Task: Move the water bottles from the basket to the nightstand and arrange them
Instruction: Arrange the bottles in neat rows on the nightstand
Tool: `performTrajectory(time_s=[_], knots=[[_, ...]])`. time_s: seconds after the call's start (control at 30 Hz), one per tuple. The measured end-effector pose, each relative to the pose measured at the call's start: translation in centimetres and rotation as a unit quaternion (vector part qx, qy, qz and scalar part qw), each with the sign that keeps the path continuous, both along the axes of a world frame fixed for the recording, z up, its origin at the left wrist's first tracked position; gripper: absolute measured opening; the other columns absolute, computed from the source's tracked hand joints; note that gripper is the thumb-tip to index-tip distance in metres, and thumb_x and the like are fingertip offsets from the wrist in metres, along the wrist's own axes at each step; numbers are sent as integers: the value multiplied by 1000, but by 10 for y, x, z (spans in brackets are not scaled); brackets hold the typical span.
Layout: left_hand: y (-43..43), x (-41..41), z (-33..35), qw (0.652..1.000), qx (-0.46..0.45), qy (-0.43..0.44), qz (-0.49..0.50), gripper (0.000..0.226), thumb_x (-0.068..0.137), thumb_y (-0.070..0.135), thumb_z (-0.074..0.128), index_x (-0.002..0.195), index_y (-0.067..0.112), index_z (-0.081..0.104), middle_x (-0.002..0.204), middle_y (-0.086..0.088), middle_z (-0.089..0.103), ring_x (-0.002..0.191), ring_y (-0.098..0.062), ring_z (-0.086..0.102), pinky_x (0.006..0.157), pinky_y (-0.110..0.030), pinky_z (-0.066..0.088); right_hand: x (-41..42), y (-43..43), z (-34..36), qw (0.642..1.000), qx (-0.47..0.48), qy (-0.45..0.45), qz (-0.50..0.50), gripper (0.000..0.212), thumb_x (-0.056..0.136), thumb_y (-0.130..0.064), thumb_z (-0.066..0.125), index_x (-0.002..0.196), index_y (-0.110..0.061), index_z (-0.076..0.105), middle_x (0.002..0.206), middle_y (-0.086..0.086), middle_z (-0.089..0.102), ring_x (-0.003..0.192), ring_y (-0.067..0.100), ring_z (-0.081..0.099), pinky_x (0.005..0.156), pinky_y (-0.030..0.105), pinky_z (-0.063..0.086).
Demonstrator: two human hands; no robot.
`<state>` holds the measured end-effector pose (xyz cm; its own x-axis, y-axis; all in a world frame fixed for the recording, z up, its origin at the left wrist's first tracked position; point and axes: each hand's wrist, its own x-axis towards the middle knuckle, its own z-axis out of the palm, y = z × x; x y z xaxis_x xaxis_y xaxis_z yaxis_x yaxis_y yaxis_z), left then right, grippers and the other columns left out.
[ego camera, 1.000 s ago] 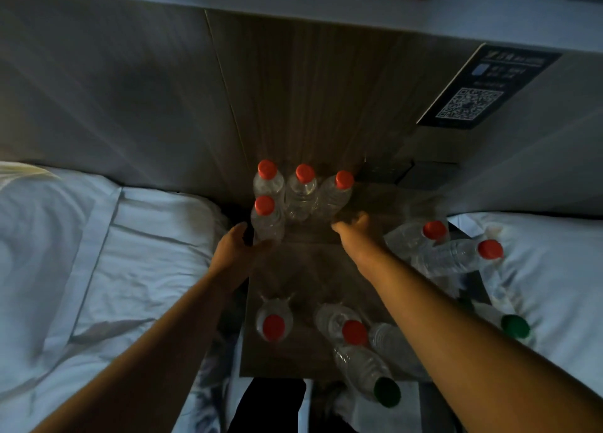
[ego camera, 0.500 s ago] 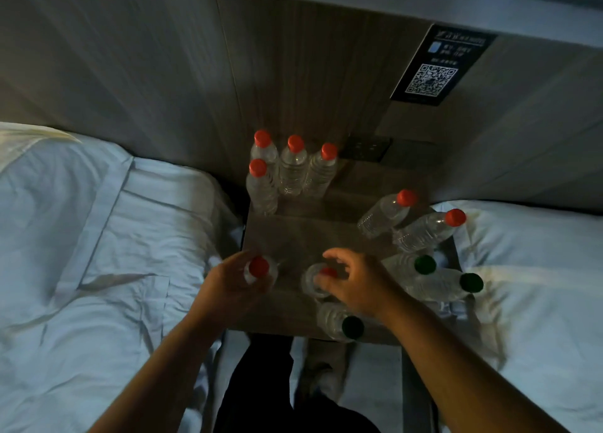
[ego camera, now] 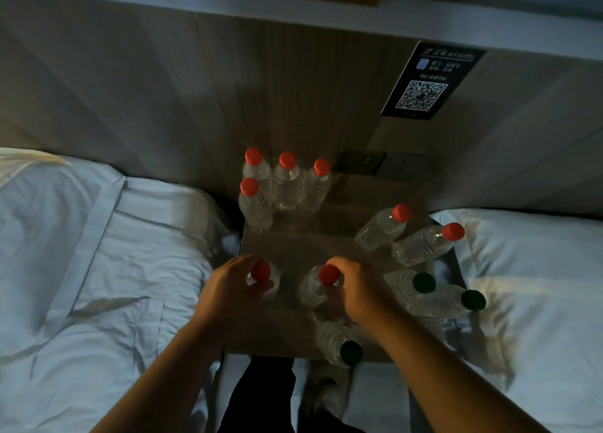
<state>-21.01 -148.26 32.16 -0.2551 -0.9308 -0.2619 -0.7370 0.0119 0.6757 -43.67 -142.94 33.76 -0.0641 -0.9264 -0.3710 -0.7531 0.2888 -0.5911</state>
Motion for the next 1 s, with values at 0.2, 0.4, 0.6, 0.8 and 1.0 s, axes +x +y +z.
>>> performTrajectory(time_s=[0.2,0.4,0.6,0.8,1.0], knots=[[-35,-23,-2,997,-58,17,-52,41,72,46,65,103,18,68,90,7,65,81,-18,65,71,-34,54,-13,-38,-8,997,-43,34,-51,13,90,-12,58,100,-19,63,87,-2,65,81,9,59,76,22,49],[-59,-42,-12,995,-76,-13,-64,37,84,27,70,120,19,63,112,-2,67,100,-19,64,79,-24,44,-15,-78,-8,992,-1,24,-125,16,94,-22,50,101,-20,64,93,3,67,90,17,62,84,33,49],[-76,-58,-9,991,-122,2,-56,33,85,14,69,117,11,65,112,-8,69,101,-25,65,79,-25,41,-16,-102,-7,991,17,14,-131,22,93,-25,51,112,-24,62,104,-1,68,96,19,63,76,28,46],[-93,-75,-11,993,-108,-2,-41,49,88,11,62,135,12,50,124,-12,59,108,-28,61,83,-29,45,-12,-107,-25,981,-4,-55,-185,16,96,-33,52,110,-26,57,100,-11,60,90,4,54,78,21,38],[-97,-81,0,996,-85,10,-29,63,87,13,62,145,15,38,132,-11,54,114,-27,58,90,-32,48,-10,-114,-23,976,69,-79,-191,49,84,-25,69,128,-14,50,121,7,59,112,26,57,88,30,43]])
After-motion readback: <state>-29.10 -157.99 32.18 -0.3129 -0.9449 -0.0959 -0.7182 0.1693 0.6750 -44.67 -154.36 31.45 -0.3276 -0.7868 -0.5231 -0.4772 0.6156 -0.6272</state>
